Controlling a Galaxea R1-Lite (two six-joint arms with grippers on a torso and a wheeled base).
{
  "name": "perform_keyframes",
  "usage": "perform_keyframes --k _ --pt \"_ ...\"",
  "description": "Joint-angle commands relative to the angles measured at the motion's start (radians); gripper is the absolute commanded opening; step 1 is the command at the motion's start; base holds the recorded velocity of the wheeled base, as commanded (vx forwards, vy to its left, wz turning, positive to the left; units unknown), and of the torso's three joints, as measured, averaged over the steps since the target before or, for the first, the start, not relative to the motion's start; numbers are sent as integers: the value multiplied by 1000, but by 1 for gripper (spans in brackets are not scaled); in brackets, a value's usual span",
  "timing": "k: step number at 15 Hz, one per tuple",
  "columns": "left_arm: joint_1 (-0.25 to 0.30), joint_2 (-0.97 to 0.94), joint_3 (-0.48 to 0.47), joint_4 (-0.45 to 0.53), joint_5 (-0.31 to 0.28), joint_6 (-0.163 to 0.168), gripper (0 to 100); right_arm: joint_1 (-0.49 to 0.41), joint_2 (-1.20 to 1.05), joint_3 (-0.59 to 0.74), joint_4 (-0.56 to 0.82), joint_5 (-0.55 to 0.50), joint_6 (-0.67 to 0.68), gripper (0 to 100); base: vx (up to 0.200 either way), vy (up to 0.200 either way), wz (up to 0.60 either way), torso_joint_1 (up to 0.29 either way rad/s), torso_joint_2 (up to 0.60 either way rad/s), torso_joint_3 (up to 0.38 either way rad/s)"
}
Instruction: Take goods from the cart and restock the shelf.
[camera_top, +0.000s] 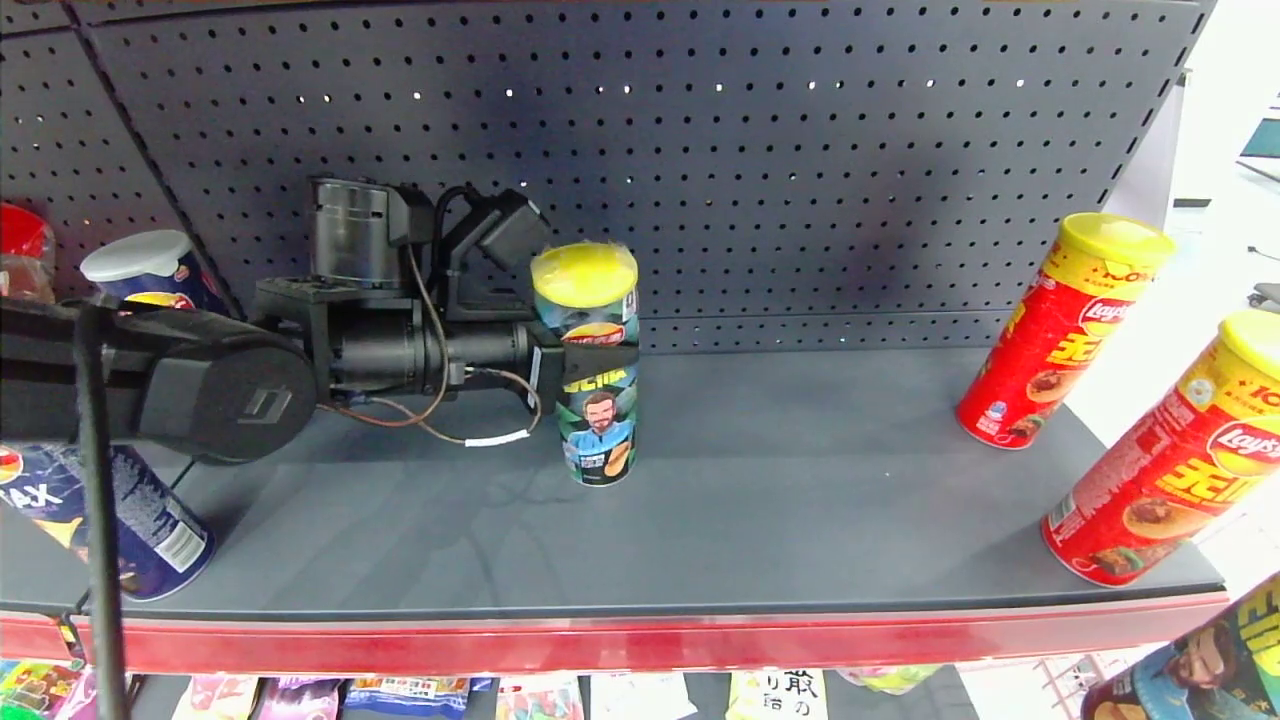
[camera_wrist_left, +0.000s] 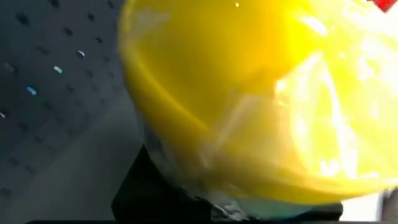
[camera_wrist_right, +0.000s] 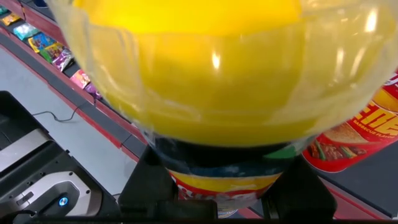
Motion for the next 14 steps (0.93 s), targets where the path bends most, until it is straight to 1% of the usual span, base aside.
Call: perform_keyframes --k 1,2,3,4,8,11,14 --pt "-28 -95 81 1 -1 -45 0 0 3 0 -1 0 -1 0 0 0 0 0 0 0" --pt "-45 -128 111 1 0 -59 0 0 4 0 -3 0 -1 0 0 0 0 0 0 0" --pt "-50 -142 124 1 2 -60 0 0 4 -2 -3 0 1 0 0 0 0 0 0 0" --pt "-67 -181 165 1 5 -63 0 0 4 -2 -3 2 1 0 0 0 0 0 0 0" --pt "-84 -240 256 -1 13 -60 0 0 7 0 -3 3 -1 0 0 0 0 0 0 0" --pt "-90 -257 291 -2 23 -60 0 0 9 0 -3 3 -1 0 0 0 0 0 0 0" --pt "-100 -259 297 -2 23 -60 0 0 9 0 -3 3 -1 0 0 0 0 0 0 0"
